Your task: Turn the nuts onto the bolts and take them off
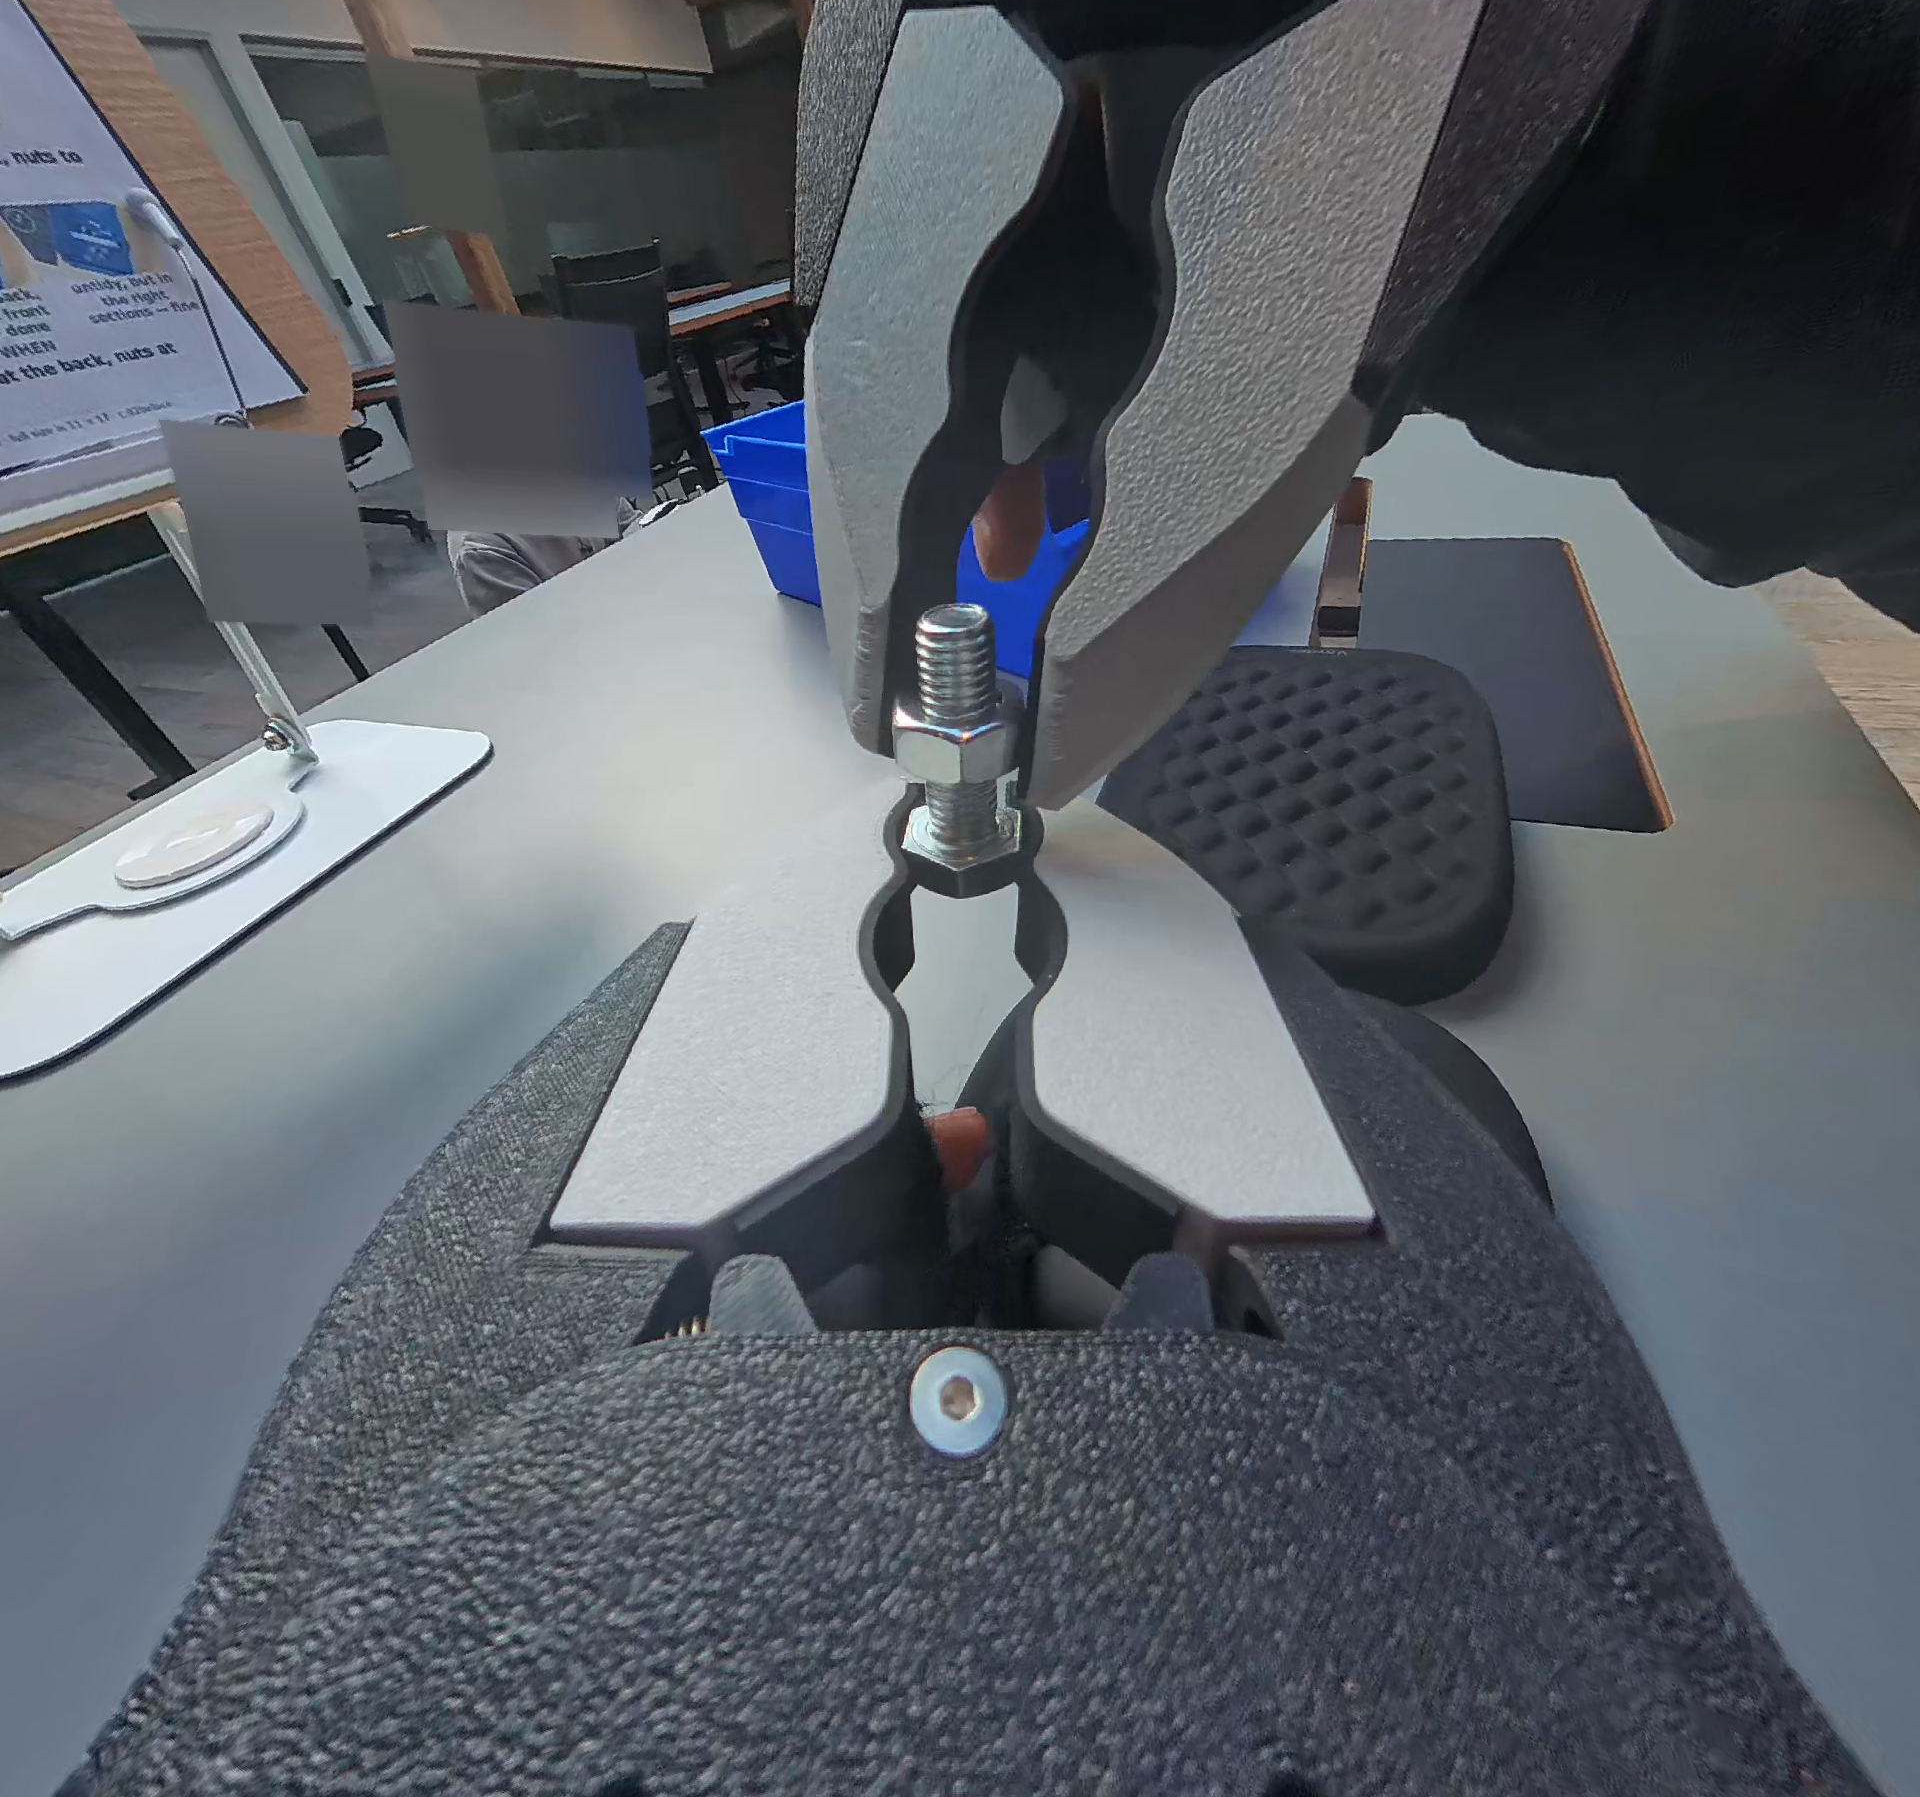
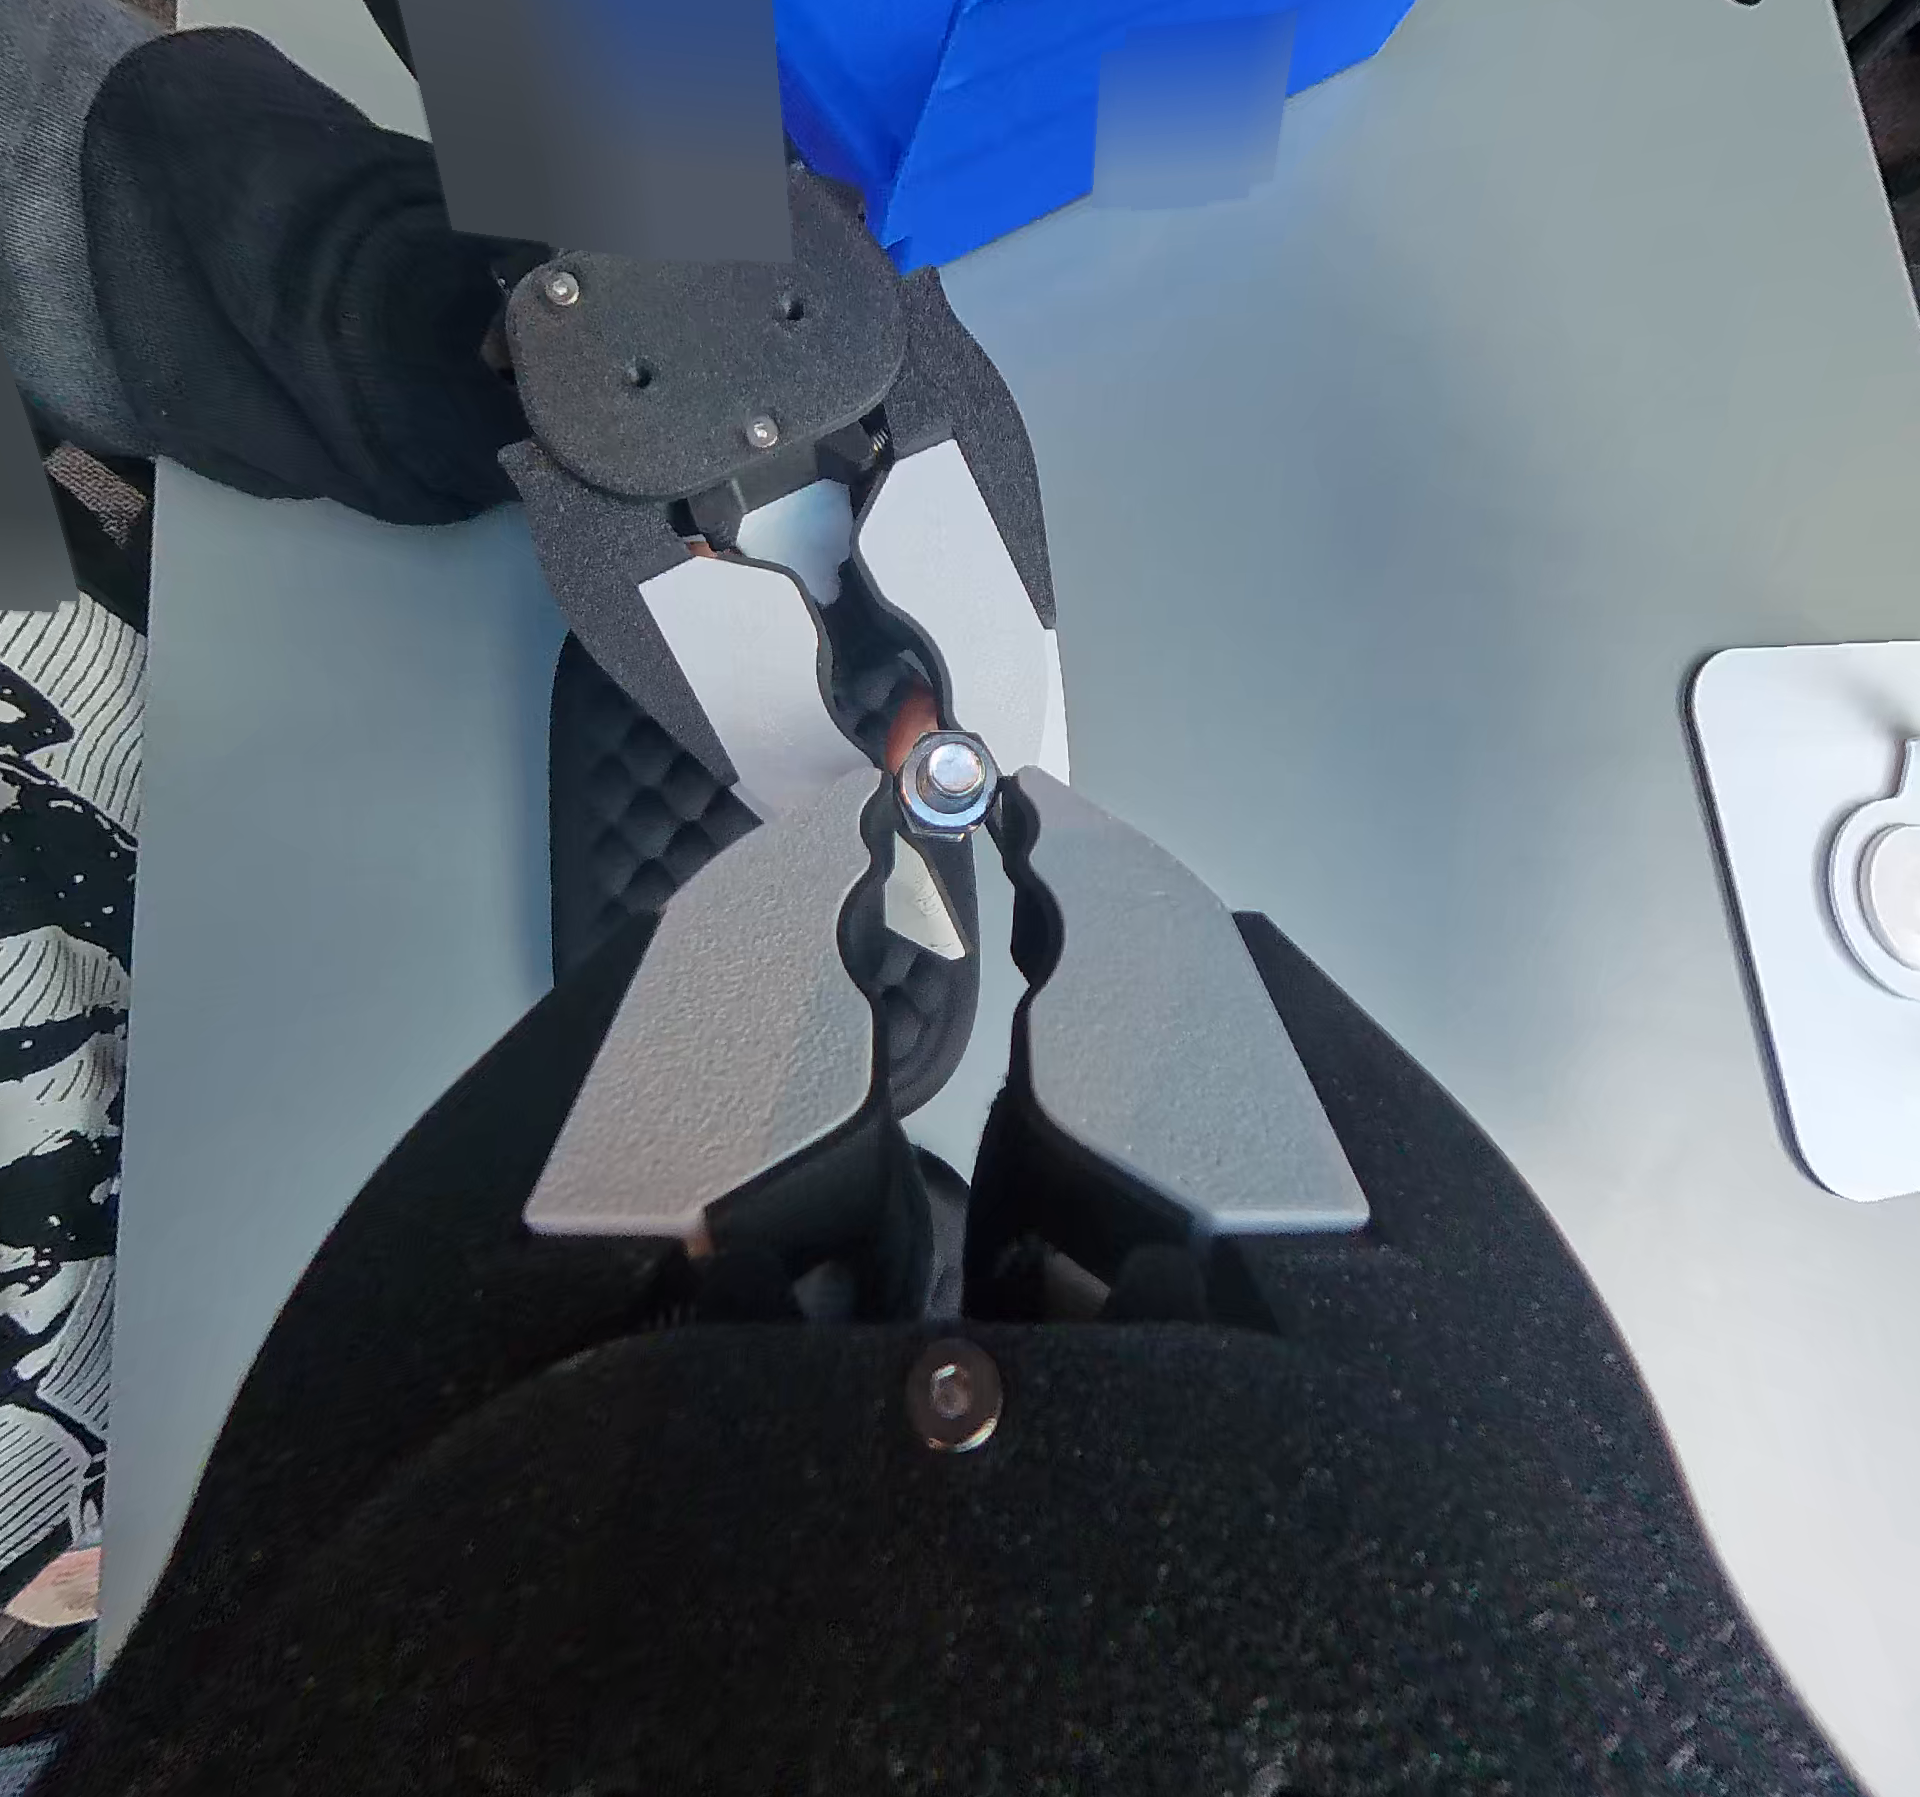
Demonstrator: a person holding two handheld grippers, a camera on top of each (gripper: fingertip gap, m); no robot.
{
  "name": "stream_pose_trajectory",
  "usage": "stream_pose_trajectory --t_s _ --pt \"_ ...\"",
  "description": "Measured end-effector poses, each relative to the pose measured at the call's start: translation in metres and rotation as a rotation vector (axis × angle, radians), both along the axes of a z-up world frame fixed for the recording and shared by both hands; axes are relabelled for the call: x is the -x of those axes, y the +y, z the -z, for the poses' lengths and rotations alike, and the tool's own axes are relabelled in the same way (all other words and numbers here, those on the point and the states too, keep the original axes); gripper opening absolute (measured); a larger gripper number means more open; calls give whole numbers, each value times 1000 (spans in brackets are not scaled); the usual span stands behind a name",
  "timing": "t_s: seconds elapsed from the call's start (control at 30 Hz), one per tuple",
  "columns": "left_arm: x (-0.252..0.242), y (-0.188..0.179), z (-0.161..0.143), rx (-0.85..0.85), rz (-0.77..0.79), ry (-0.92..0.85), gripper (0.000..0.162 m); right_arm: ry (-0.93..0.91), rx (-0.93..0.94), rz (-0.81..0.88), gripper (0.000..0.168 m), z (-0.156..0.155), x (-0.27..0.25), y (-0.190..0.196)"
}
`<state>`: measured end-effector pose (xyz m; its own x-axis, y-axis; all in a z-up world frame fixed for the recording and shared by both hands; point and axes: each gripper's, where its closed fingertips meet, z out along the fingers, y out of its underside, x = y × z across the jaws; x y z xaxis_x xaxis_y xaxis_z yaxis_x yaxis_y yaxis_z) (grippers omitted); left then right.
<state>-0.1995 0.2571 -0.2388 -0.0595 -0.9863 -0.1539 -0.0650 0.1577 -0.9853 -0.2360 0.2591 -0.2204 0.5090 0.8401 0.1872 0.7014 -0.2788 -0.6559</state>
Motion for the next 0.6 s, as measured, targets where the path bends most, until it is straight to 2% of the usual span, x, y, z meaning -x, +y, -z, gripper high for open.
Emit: stream_pose_trajectory --t_s 0.1,0.17,0.27,0.4,0.6 --pt "1 -2 -1 10 11 -2 15 35 -9 10 21 -2 1 -1" --pt "1 -6 -4 42 45 -11 14 108 -33 35 32 -7 2 0" --pt "2 -15 -7 91 106 -21 15 316 -77 67 56 -16 7 -2" --pt "2 -21 -6 165 176 -18 14 537 -158 136 71 -16 9 -1" --pt "2 -28 -1 186 235 4 14 562 -250 225 70 -2 5 7"
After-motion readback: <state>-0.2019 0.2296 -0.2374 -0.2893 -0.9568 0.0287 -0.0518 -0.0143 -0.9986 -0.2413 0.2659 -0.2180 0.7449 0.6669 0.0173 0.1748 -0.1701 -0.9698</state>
